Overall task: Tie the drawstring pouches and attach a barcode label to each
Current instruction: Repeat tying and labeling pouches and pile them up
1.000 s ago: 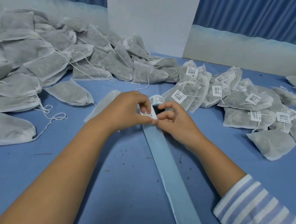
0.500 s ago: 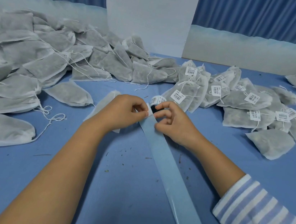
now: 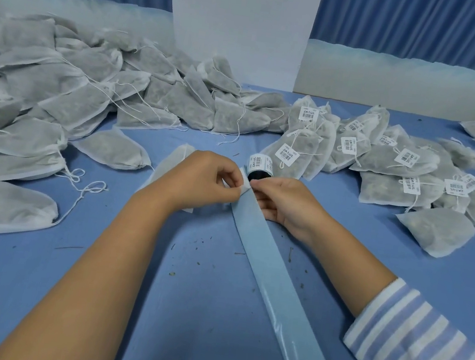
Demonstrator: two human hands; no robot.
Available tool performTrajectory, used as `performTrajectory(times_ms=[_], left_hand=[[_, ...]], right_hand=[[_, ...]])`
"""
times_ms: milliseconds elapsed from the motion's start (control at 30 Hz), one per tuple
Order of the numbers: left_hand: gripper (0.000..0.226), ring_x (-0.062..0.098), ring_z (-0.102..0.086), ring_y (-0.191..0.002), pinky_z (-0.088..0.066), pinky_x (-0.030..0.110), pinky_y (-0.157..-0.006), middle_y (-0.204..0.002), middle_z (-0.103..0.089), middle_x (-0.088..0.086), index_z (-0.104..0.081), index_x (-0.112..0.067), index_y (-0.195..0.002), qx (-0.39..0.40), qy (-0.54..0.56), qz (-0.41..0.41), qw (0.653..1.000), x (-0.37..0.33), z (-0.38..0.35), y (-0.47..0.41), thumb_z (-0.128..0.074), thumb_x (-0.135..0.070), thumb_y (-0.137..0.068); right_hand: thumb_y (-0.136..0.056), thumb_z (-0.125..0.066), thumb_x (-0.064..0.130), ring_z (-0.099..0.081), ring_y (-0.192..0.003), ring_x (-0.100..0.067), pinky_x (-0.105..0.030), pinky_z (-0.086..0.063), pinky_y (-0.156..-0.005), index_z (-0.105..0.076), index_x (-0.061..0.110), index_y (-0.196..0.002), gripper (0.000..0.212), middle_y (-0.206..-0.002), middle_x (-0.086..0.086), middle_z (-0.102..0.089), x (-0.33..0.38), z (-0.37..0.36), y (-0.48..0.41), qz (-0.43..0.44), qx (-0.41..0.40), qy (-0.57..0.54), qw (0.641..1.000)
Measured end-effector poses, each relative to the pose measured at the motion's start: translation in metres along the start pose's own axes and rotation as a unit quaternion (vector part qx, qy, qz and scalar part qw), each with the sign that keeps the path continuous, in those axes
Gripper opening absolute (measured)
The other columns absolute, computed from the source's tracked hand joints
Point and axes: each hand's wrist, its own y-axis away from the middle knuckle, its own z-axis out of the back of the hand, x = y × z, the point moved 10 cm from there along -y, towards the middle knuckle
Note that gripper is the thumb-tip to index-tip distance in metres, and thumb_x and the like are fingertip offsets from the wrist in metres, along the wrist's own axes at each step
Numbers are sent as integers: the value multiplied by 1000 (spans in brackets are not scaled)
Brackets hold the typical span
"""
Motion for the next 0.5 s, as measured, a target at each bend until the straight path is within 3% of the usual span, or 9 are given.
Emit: performTrajectory(times_ms=[233, 367, 500], left_hand=[[11, 8, -59, -57, -53, 32, -54, -70, -72, -6, -71, -23, -73, 10, -21, 1, 1000, -7, -2, 2, -73, -16, -81], [12, -1, -53, -49, -45, 19, -45, -57, -67, -12, -69, -19, -70, 9, -15, 15, 1000, -6, -3, 3, -73, -16, -80], [10, 4, -59, -56, -46, 24, -51, -61, -71, -7, -65, -13, -71, 17, 5, 33, 999, -3, -5, 4, -69, -11, -80]], right_hand=[[-90, -65, 17, -60, -51, -6, -18, -48, -47, -67, 13, -76, 15, -64, 2, -66, 0, 2, 0, -10, -33, 22, 999], [-89, -61, 12, -58, -56, -11, -20, -49, -49, -65, 10, -81, 9, -71, -4, -63, -1, 6, 1, -16, -51, 25, 998], [-90, -59, 10, -56, -52, -10, -19, -49, -48, -62, 9, -82, 9, -65, -1, -61, 1, 6, 2, -15, -47, 1, 999]])
